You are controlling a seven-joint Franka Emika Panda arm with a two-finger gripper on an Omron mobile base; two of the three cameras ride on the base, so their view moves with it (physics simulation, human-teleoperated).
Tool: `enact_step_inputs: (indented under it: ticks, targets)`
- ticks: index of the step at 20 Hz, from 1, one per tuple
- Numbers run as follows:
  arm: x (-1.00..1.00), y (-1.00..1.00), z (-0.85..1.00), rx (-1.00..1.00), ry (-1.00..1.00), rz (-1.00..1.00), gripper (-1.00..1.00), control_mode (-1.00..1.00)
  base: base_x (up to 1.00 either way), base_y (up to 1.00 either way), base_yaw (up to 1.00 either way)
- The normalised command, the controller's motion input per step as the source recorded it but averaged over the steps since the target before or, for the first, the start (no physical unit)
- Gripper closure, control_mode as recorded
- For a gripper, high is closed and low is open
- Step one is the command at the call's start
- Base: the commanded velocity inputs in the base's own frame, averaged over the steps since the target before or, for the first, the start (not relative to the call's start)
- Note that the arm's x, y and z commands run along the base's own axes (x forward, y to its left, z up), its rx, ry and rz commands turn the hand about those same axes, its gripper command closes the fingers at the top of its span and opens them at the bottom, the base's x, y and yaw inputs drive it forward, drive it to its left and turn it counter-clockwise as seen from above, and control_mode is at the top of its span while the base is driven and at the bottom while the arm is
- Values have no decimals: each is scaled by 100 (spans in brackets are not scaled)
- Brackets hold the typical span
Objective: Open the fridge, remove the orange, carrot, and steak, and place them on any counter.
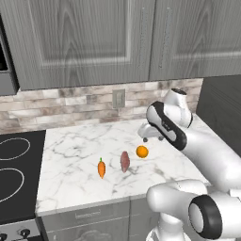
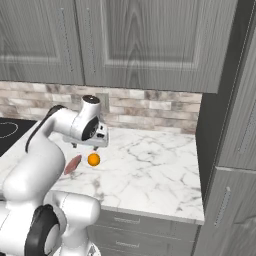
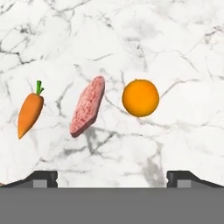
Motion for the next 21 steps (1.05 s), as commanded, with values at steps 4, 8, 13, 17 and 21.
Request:
enact_step_inputs:
  ticks: [4,8,13,17,21]
  targets:
    - [-56,0,54,0,-3,0,-100,-100,0,0,0]
    - [-66,0,47,0,-2,0,-100,-100,0,0,0]
    - [-71,0,54,0,-4,0,-100,-100,0,0,0]
    - [-69,0,60,0,-8,0,-100,-100,0,0,0]
    - [-57,0,71,2,-11,0,-100,-100,0,0,0]
